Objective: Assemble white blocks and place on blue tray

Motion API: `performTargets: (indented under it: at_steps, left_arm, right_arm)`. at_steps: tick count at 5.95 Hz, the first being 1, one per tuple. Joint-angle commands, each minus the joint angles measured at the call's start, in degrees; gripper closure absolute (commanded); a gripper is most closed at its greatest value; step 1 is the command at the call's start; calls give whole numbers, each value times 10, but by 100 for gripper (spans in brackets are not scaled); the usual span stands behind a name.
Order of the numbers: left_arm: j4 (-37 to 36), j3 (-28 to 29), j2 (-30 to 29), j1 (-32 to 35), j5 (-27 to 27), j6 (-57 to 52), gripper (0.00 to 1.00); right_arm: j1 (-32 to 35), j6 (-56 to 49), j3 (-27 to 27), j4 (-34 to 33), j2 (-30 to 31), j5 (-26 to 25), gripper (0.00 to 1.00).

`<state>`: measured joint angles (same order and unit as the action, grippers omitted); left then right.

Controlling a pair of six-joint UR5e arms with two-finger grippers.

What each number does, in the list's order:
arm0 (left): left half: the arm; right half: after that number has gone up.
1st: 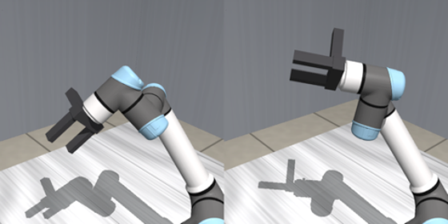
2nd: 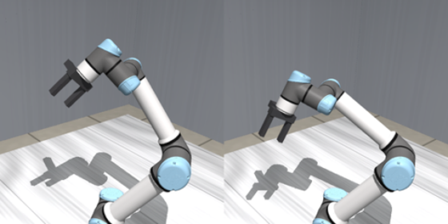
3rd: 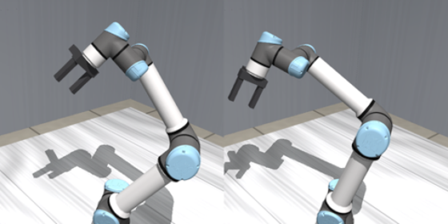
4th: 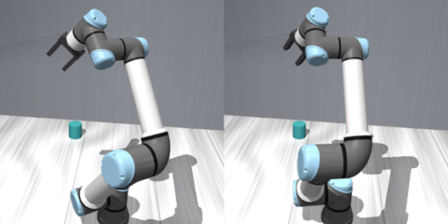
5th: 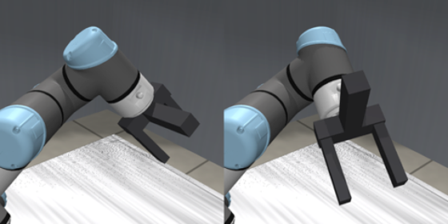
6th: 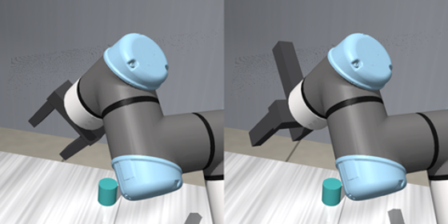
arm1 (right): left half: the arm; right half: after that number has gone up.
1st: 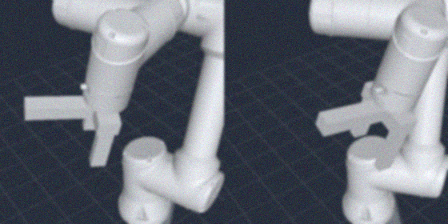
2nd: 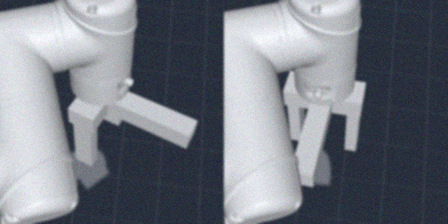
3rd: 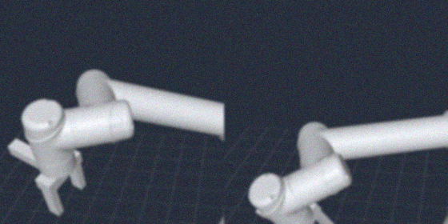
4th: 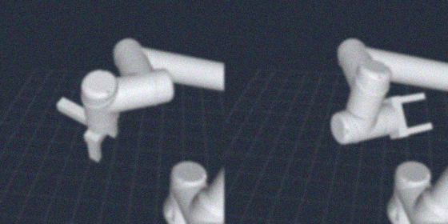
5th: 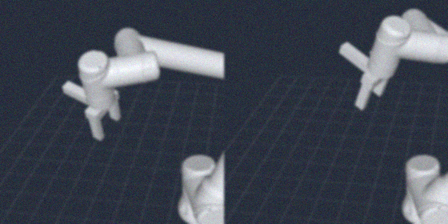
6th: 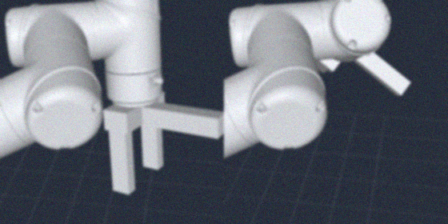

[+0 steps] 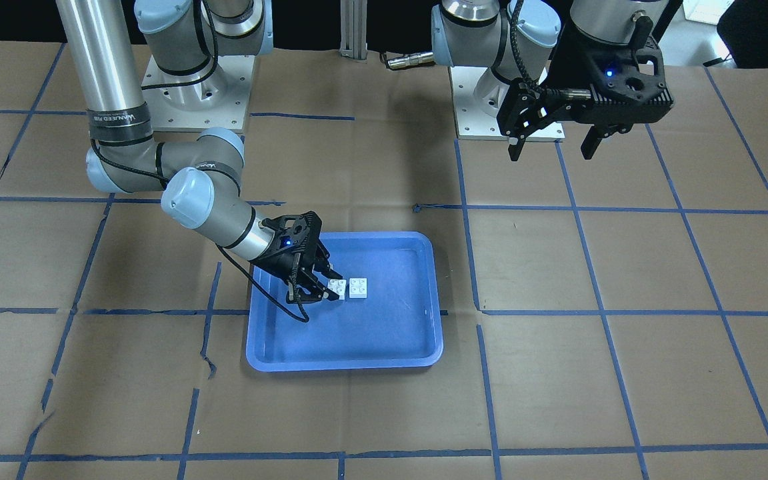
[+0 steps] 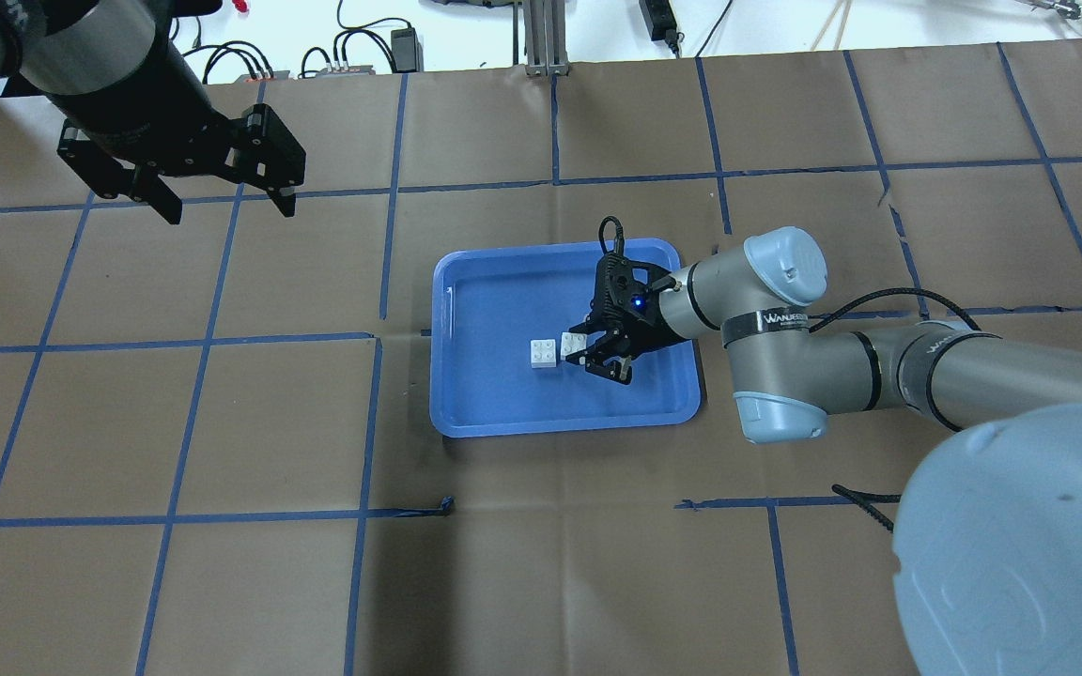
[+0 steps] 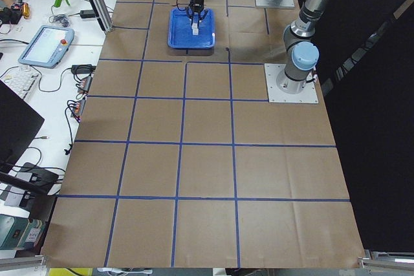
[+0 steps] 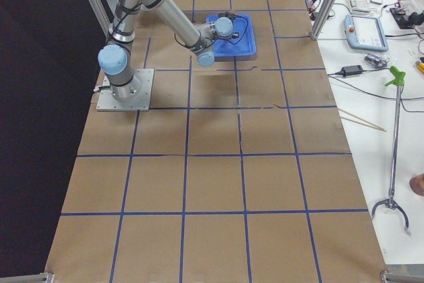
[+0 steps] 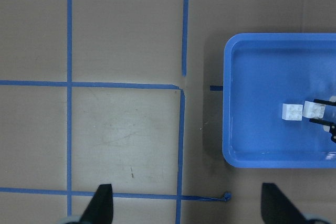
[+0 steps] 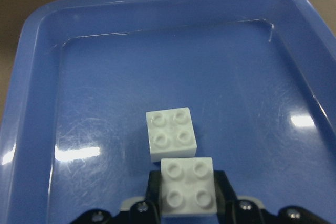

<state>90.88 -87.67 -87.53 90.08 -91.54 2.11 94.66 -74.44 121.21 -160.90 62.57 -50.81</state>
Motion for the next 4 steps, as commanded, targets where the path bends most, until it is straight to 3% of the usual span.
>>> performTargets:
  at_steps: [1,4]
  left_arm:
    - [0,-5,5,-1,0,0,0]
    - [1,-7,9,0,-1,0,0]
  right_arm:
    - [2,0,0,1,-1,0,74]
    - [17,0,0,-3,-4,-2,74]
